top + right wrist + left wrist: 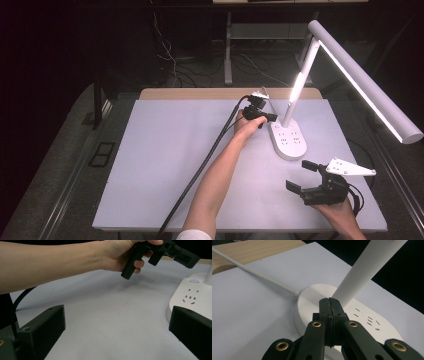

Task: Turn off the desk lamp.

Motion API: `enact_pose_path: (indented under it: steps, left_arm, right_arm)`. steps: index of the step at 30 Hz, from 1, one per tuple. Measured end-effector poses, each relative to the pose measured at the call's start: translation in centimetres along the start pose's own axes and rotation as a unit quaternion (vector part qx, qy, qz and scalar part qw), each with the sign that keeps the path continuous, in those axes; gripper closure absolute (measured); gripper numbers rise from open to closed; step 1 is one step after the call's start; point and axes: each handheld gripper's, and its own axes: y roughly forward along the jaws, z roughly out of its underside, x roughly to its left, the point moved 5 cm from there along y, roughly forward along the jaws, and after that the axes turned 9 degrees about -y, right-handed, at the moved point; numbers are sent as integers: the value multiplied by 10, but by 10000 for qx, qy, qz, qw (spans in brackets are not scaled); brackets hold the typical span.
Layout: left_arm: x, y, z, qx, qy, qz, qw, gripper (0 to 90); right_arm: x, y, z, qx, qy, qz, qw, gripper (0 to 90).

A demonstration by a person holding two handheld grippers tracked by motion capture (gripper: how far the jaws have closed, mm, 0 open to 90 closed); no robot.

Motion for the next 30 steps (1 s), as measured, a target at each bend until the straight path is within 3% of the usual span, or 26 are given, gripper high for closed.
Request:
enact_pose_path:
  steps: [19,25,30]
  left_arm:
    - [0,19,13,193,-50,18,9998,900]
    - [-3,22,15,162,-20,50,9999,900]
    - [2,21,15,141,-123,0,9998,900]
  right_arm:
    - [0,0,0,0,-11,-3,10000,4]
    - [0,0,0,-28,1,0,10000,4]
    - [1,0,-1,-20,-28,-2,10000,4]
